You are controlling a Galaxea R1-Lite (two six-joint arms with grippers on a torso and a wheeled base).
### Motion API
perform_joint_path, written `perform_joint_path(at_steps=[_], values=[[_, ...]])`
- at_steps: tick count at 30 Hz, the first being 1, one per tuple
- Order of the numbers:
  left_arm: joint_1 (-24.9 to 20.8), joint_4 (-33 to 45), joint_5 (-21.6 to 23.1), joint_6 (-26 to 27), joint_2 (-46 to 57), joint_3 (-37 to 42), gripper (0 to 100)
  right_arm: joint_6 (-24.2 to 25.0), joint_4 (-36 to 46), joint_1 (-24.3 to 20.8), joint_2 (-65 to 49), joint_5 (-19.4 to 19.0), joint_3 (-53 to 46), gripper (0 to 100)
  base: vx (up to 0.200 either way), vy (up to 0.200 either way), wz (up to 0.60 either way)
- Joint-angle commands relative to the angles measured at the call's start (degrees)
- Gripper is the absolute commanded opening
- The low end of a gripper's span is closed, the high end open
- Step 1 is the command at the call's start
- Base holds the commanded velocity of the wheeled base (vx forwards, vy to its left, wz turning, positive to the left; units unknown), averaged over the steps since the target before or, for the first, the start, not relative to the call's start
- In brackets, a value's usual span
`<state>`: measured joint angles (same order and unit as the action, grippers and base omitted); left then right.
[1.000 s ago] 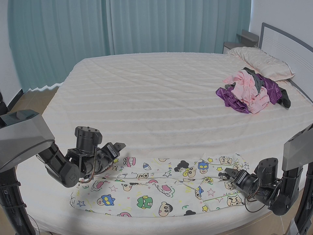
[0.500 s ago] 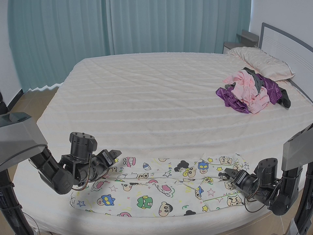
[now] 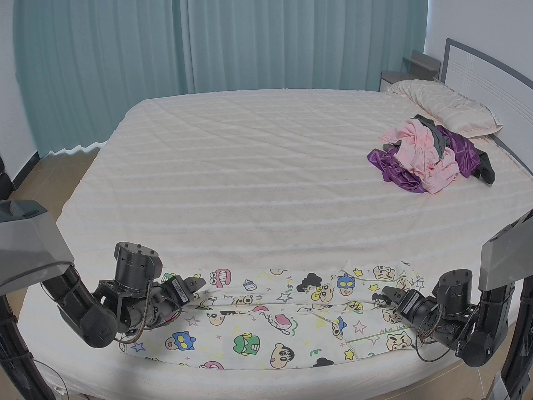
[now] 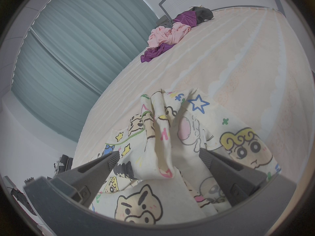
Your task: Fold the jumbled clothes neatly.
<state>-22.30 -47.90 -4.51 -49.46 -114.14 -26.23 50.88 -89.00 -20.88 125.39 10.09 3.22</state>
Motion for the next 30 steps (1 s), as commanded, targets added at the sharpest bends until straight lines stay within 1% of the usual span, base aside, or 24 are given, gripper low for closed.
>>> perform_joint_path(at_steps=[1, 5, 7, 9, 10, 12, 13, 15, 16, 17, 18, 19, 20, 22, 25, 27, 28, 30], values=[[2.7, -0.62, -0.15, 2.0, 0.76, 0.13, 100, 0.01, -0.91, -0.04, 0.12, 0.01, -0.05, 100, 0.0, 0.0, 0.0], [4.81, -3.43, -0.06, 2.44, 2.96, 0.48, 100, 0.01, -0.91, -0.04, 0.12, 0.1, -0.05, 100, 0.0, 0.0, 0.0], [5.33, -3.43, -0.06, 2.96, 3.84, 0.66, 100, 0.01, -0.91, -0.04, 0.12, 0.1, -0.05, 100, 0.0, 0.0, 0.0], [7.0, -3.26, 0.03, 5.51, 6.65, 2.77, 100, 0.01, -0.91, -0.04, 0.12, 0.1, -0.05, 100, 0.0, 0.0, 0.0], [7.0, -3.26, 0.03, 5.51, 6.65, 2.77, 100, 0.01, -0.91, -0.04, 0.12, 0.1, -0.05, 100, 0.0, 0.0, 0.0], [9.55, -3.26, 0.47, 9.47, 10.43, 6.28, 100, 0.01, -0.91, -0.04, 0.55, 0.01, -0.05, 100, 0.0, 0.0, 0.0], [9.73, -3.26, 0.47, 9.64, 10.52, 6.37, 100, 0.01, -0.91, -0.04, 0.55, 0.1, -0.05, 100, 0.0, 0.0, 0.0], [13.07, -3.17, 1.26, 13.77, 11.4, 7.69, 100, 0.01, -0.91, -0.04, 0.91, 0.1, -0.05, 100, 0.0, 0.0, 0.0], [13.42, -3.08, 1.43, 14.21, 11.31, 7.69, 100, 0.01, -0.91, -0.04, 0.91, 0.1, -0.05, 100, 0.0, 0.0, 0.0], [15.35, -3.08, 3.02, 16.23, 10.96, 7.87, 100, 0.01, -0.91, -0.39, 0.91, 0.1, -0.05, 100, 0.0, 0.0, 0.0], [16.06, -2.99, 3.98, 17.03, 10.87, 7.87, 100, 0.01, -0.91, -0.56, 0.82, 0.19, -0.14, 100, 0.0, 0.0, 0.0], [18.08, -2.82, 7.24, 19.05, 9.9, 8.04, 100, 0.01, -0.91, -1.0, 0.82, 0.63, -0.14, 100, 0.0, 0.0, 0.0], [18.61, -2.82, 7.94, 19.57, 9.37, 8.04, 100, 0.01, -0.91, -1.09, 0.82, 0.72, -0.14, 100, 0.0, 0.0, 0.0], [20.45, -3.08, 9.78, 22.56, 6.21, 7.51, 100, 0.01, -0.91, -1.27, 0.91, 1.16, -0.41, 100, 0.0, 0.0, 0.0], [23.61, -3.17, 12.6, 28.98, 1.9, 7.25, 100, 0.09, -0.91, -1.35, 0.82, 1.16, -0.41, 100, 0.0, 0.0, 0.0], [23.79, -3.17, 13.21, 29.68, 1.38, 7.25, 100, 0.09, -0.91, -1.35, 0.82, 1.16, -0.49, 100, 0.0, 0.0, 0.0], [24.32, -3.26, 15.23, 32.05, -0.73, 7.16, 100, 0.09, -0.91, -1.35, 0.91, 1.16, -0.41, 100, 0.0, 0.0, 0.0], [24.23, -3.43, 16.02, 32.58, -2.67, 6.63, 100, 0.09, -0.91, -1.44, 0.91, 1.07, -0.41, 100, 0.0, 0.0, 0.0]])
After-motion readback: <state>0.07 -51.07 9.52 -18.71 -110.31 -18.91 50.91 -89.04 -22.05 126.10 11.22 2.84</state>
